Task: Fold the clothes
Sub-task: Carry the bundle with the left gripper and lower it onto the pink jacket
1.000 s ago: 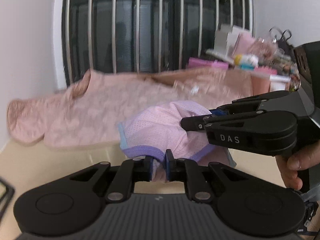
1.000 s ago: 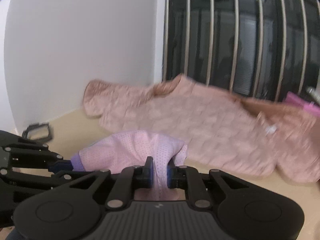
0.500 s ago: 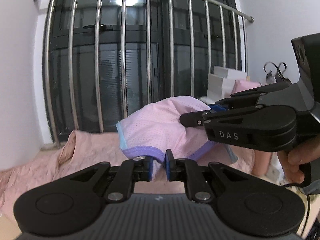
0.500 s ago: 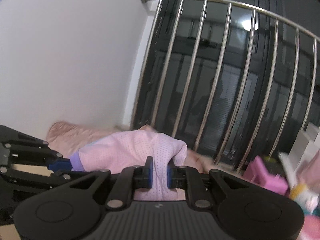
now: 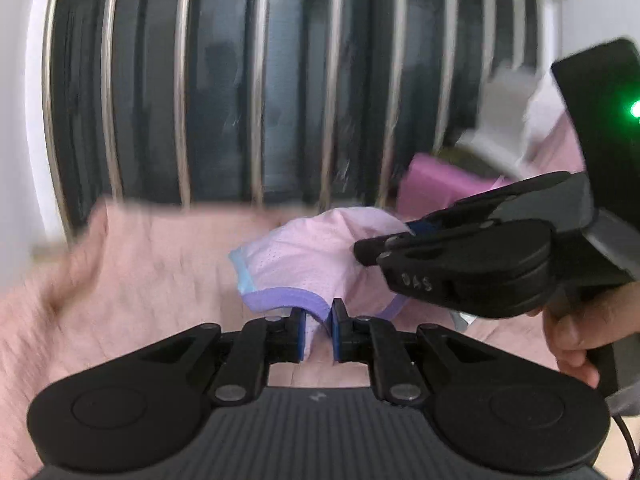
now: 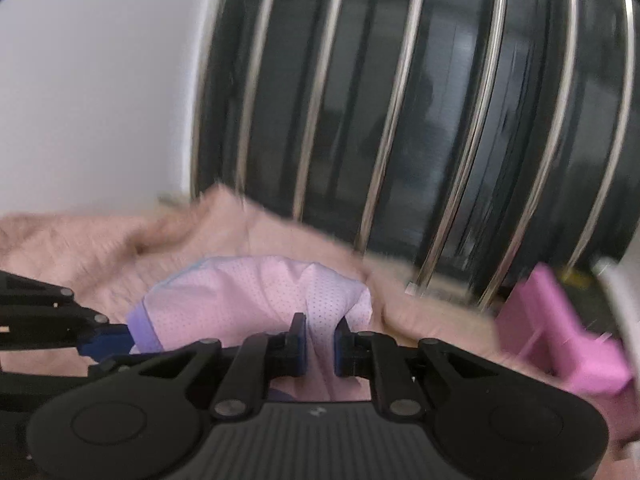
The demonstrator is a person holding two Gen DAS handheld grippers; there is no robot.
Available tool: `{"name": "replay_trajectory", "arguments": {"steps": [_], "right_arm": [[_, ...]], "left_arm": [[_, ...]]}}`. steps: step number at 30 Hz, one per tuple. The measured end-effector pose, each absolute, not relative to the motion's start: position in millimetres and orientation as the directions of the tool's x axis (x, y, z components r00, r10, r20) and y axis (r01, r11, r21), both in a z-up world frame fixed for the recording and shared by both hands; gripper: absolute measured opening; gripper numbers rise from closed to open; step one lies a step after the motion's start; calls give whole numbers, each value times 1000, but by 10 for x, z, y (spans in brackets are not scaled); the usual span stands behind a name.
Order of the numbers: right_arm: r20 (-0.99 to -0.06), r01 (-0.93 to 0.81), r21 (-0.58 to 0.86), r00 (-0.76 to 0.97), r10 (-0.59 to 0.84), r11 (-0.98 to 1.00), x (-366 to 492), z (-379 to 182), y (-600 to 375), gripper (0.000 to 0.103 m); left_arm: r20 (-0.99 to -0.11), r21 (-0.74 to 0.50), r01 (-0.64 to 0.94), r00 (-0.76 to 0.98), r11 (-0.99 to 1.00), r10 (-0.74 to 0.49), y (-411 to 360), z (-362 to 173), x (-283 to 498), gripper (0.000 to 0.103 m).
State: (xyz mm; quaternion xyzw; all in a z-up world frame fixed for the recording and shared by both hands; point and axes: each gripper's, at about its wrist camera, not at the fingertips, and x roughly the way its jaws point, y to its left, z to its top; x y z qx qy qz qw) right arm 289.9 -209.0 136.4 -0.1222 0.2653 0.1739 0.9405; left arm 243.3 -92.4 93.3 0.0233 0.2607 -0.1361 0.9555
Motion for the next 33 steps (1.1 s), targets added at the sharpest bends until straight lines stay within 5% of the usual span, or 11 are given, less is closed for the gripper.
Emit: {"name": "replay_trajectory", "arguments": {"steps": [5, 8, 10, 17, 20, 21, 22, 30, 33], "right_arm": [[-696, -350, -130, 699, 166, 928, 3342, 510, -2099, 13], [-684, -316, -84, 708, 176, 945, 3206, 464, -2238, 20], [-647, -274, 14, 730, 218, 962, 3028, 597, -2359, 28], [-675, -274, 74, 694, 251, 959, 2703, 396, -2400, 25], [-672, -266, 111, 690, 270, 957, 2668, 227, -2433, 19], [-669, -272, 125, 687, 283, 954, 2658, 186, -2441, 14], [-667, -278, 138, 684, 296, 951, 2648, 148, -2450, 8], [-651, -231, 117, 717, 250, 966, 2672, 190, -2584, 5], [-643, -233, 141, 718, 268, 962, 2629, 211, -2638, 13]], "left_arm": [[-663, -98, 241, 708, 966, -244, -738, 222, 2710, 25], [-627, -166, 197, 736, 966, -257, -375, 333, 2610, 45], [-623, -196, 189, 734, 962, -271, -258, 378, 2589, 46], [-640, -249, 210, 697, 946, -323, -342, 263, 2651, 46], [-647, -266, 200, 688, 943, -328, -400, 187, 2692, 37], [-653, -265, 197, 684, 944, -326, -407, 154, 2706, 12], [-659, -264, 190, 680, 946, -321, -406, 130, 2714, 4], [-650, -317, 250, 645, 915, -402, -439, 215, 2647, 3], [-670, -286, 238, 643, 928, -371, -439, 228, 2659, 4]]}}
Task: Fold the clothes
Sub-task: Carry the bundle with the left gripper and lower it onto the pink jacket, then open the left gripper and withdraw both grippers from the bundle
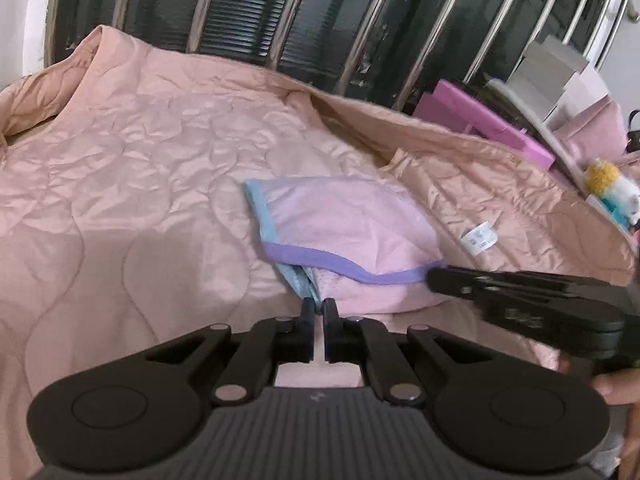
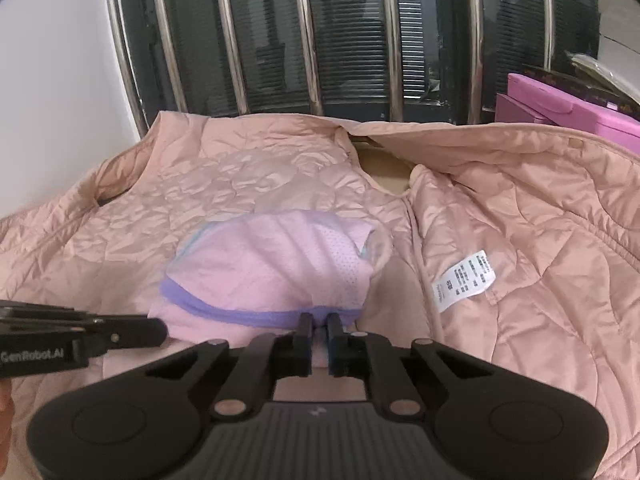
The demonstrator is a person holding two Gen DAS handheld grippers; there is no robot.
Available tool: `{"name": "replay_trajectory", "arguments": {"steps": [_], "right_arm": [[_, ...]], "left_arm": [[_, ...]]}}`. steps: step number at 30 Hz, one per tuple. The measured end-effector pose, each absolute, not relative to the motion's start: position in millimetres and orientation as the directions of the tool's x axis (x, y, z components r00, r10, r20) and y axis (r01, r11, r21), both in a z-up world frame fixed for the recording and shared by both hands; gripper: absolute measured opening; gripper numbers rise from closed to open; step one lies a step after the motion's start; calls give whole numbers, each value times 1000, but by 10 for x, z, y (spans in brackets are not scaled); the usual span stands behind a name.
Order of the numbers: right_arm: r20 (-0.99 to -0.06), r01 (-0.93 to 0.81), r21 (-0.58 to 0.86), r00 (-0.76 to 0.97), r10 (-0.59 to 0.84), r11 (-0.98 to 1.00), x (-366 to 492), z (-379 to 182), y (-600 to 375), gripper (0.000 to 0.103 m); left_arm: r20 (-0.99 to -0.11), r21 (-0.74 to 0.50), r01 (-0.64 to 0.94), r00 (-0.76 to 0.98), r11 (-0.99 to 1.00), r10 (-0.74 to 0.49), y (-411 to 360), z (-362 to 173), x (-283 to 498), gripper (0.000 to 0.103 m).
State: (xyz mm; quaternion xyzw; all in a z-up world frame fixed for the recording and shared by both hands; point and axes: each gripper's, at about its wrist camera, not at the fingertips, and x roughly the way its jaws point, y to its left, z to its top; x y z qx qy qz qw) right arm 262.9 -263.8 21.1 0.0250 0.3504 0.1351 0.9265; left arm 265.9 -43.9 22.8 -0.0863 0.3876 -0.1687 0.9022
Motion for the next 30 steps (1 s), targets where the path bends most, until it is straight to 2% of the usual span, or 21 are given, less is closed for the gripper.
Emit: {"name": "replay_trajectory", "arguments": {"steps": [2, 4, 5, 9, 10, 13, 16, 17, 20, 27, 28, 30], "right_arm": [[-631, -248, 167, 717, 296, 954, 2587, 241, -2674, 18], [-600, -255, 206, 730, 327, 945, 2537, 295, -2733, 18], [-582, -253, 232, 738, 342, 939, 2536, 330, -2761, 18], [-538, -232, 298, 760, 364, 926, 2637, 418, -2839, 17], [-543, -228, 299, 758, 362, 927, 2684, 417, -2826, 10], [-590, -246, 244, 730, 345, 938, 2780, 333, -2678, 8], [-656, -330, 219, 647, 388, 918, 2836, 200, -2481, 8], [-668, -353, 178, 642, 376, 918, 2815, 198, -2412, 8], [-680, -386, 130, 636, 365, 913, 2765, 272, -2334, 10], [-570, -301, 228, 730, 377, 926, 2744, 444, -2657, 15], [-570, -290, 237, 732, 375, 927, 2770, 395, -2663, 14], [-652, -296, 206, 669, 357, 932, 2879, 210, -2560, 11]], "left_arm": [[-692, -262, 228, 633, 938, -347, -425, 200, 2681, 13], [-688, -262, 232, 636, 937, -350, -388, 196, 2689, 43], [-676, -273, 235, 643, 933, -360, -360, 209, 2688, 44], [-615, -334, 181, 702, 925, -360, -241, 293, 2730, 45], [-607, -344, 157, 715, 926, -346, -238, 298, 2759, 45], [-603, -358, 116, 729, 927, -324, -300, 256, 2820, 45], [-621, -315, 150, 714, 937, -323, -398, 184, 2827, 44], [-627, -300, 162, 709, 940, -323, -431, 160, 2829, 42], [-646, -263, 195, 692, 945, -323, -459, 129, 2834, 17], [-657, -225, 221, 684, 949, -315, -418, 111, 2816, 21], [-657, -210, 221, 689, 952, -305, -441, 102, 2806, 25], [-657, -185, 223, 697, 957, -289, -482, 85, 2792, 30]]}}
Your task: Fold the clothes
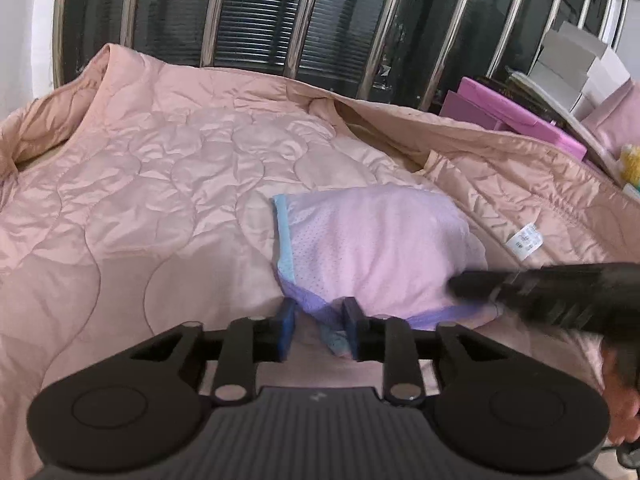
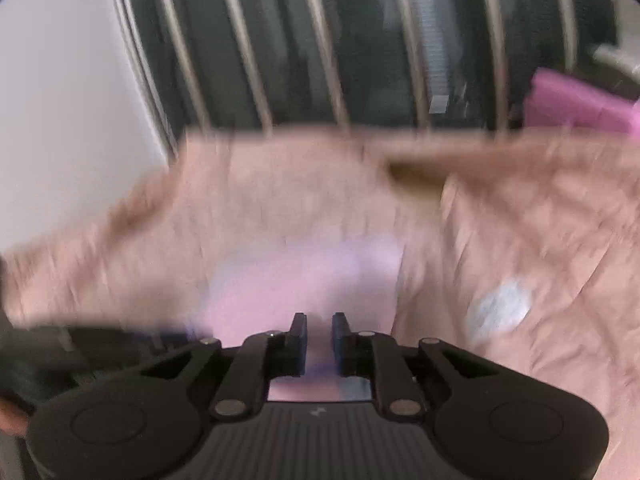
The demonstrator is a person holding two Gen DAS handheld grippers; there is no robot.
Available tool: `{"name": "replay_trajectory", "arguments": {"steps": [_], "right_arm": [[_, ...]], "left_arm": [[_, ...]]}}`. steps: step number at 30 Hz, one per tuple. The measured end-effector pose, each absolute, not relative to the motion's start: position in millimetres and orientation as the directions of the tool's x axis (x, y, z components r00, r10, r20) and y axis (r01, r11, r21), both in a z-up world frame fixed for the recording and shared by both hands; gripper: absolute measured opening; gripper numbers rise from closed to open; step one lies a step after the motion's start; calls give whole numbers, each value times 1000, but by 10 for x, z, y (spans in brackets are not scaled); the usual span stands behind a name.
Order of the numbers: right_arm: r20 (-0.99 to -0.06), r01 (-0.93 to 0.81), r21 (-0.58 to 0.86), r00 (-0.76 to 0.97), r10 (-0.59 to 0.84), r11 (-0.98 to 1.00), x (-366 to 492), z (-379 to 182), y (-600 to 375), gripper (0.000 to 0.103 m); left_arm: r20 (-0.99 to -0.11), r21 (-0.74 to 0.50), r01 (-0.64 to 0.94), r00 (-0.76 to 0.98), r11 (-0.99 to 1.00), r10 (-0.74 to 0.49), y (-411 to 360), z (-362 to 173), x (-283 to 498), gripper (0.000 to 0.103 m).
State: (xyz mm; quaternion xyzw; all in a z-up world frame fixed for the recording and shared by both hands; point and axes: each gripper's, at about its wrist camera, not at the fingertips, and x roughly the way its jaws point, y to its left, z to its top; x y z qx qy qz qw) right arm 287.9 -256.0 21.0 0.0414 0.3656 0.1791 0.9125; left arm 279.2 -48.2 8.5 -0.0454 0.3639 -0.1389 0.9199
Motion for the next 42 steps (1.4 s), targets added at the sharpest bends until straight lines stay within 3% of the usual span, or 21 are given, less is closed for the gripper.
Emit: {"name": "replay_trajectory", "arguments": {"steps": [5, 7, 10, 12, 14, 18, 19, 20, 21, 29, 35, 42], "right_arm": [[-670, -280, 170, 670, 320, 945, 2822, 223, -2542, 13], [-658, -254, 163, 692, 297, 953, 2736, 363, -2541, 15], [-580, -281, 173, 746, 328, 944, 2294, 628, -2497, 15], [-554, -308, 168, 756, 348, 937, 1939, 770, -2449, 18], [-548, -300, 123, 774, 317, 946, 1575, 862, -2393, 30], [-516, -284, 123, 801, 305, 951, 785, 897, -2355, 49], [-511, -296, 155, 792, 333, 943, 637, 864, -2400, 62], [-506, -308, 187, 784, 360, 933, 488, 832, -2445, 75], [-500, -318, 218, 776, 385, 923, 341, 799, -2489, 78], [-441, -200, 146, 863, 244, 969, -442, 527, -2490, 81], [-449, -212, 155, 855, 260, 965, -736, 359, -2405, 85], [-447, -163, 137, 870, 208, 977, -892, 271, -2347, 88]], "left_arm": [[-668, -126, 215, 703, 968, -243, -481, 218, 2784, 35], [-621, -134, 194, 748, 972, -235, -424, 449, 2615, 38], [-528, -204, 213, 798, 955, -291, -311, 760, 2166, 56], [-509, -203, 224, 808, 953, -298, -278, 887, 1826, 63], [-489, -176, 212, 829, 961, -272, -260, 959, 1430, 69], [-471, -139, 173, 854, 975, -219, -166, 934, 633, 94], [-471, -148, 182, 851, 972, -231, -144, 907, 425, 100], [-469, -162, 193, 848, 968, -247, -108, 868, 264, 101], [-470, -175, 200, 844, 964, -260, -71, 824, 125, 102], [-507, -136, -27, 861, 990, -46, 223, 499, -501, 102], [-511, -139, -22, 858, 990, -53, 345, 423, -778, 103], [-462, -41, 11, 887, 999, -29, 279, 351, -910, 103]]}}
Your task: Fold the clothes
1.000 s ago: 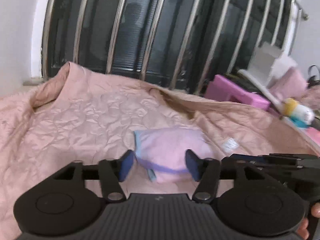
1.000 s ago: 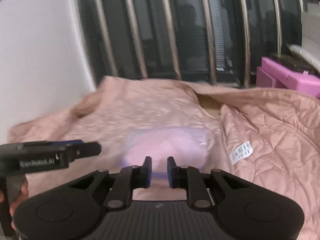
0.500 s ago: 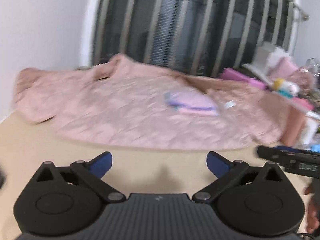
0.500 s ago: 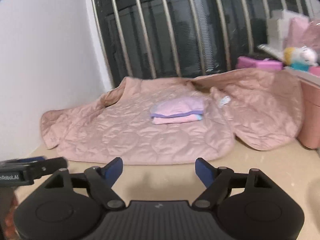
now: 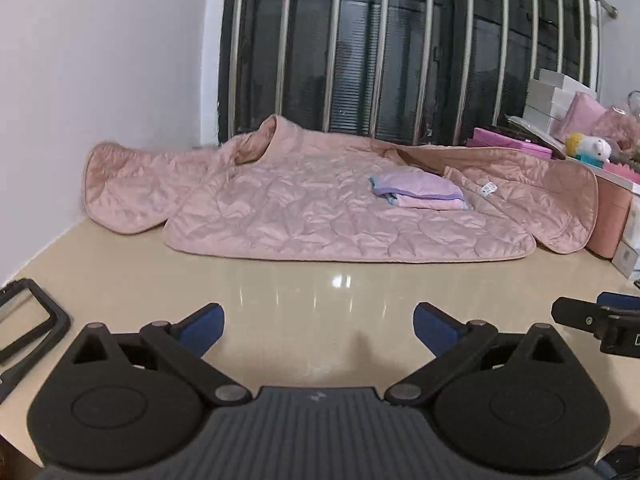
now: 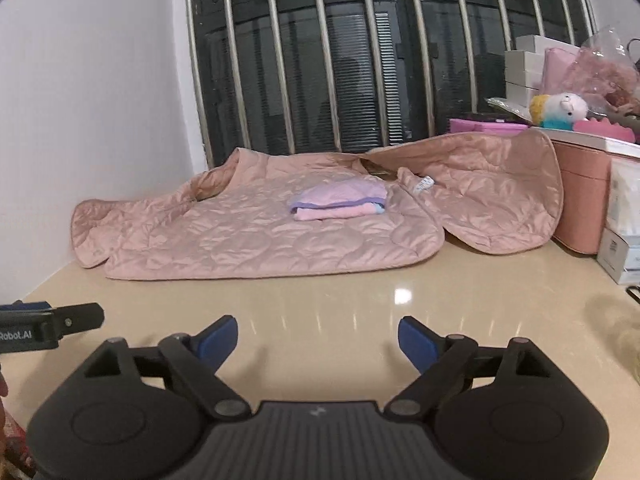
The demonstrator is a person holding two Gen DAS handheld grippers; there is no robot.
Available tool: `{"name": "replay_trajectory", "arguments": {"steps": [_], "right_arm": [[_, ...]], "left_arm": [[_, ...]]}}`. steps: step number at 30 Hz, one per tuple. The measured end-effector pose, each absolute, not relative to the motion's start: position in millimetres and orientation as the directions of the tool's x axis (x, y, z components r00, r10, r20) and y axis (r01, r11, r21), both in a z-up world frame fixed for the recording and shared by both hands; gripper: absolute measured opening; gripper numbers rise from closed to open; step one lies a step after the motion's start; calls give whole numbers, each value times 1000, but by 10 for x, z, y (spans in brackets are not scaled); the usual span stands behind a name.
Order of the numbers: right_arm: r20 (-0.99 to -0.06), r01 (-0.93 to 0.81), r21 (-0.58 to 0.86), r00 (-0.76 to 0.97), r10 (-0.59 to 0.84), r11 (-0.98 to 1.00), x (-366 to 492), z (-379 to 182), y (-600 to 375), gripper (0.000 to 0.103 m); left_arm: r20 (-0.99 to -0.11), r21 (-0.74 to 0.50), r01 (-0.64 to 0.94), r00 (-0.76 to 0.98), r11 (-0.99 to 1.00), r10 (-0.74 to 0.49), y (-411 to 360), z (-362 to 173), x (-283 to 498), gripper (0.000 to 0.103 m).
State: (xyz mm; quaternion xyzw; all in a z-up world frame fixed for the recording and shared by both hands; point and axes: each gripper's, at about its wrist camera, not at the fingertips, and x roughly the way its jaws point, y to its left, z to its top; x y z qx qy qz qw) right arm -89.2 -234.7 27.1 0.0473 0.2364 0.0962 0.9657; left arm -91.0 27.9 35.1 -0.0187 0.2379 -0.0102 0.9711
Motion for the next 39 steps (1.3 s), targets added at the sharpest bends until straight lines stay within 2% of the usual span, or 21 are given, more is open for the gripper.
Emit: {"name": "replay_trajectory", "arguments": {"steps": [5, 7, 11, 17, 24, 31, 34, 39], "right_arm": [[-482, -113, 89, 864, 142, 990, -950, 225, -2316, 88], [-462, -119, 89, 875, 146, 989, -991, 213, -2326, 89], [-436, -118, 140, 884, 168, 983, -992, 160, -2410, 89], [-412, -101, 128, 900, 145, 987, -910, 103, -2420, 89], [-431, -108, 119, 890, 149, 987, -769, 58, -2397, 90], [-453, -125, 114, 876, 163, 986, -713, 41, -2364, 90], [-466, -141, 174, 860, 208, 975, -681, 35, -2435, 90], [-478, -75, 333, 846, 237, 940, -640, -8, -2614, 90]], "left_arm": [[-482, -45, 92, 870, 995, -102, 206, 292, -921, 103], [-525, -28, 103, 845, 994, -103, 173, 282, -875, 103], [-492, -56, 56, 867, 997, -76, 171, 245, -875, 103], [-533, -103, 38, 842, 994, -88, 283, 192, -786, 103], [-541, -117, 31, 836, 993, -90, 311, 179, -675, 103], [-555, -57, 61, 828, 996, -83, 206, 141, -644, 103], [-567, -56, 50, 821, 997, -74, 193, 122, -611, 103], [-573, -28, 18, 819, 999, -31, 168, 108, -560, 103]]}}
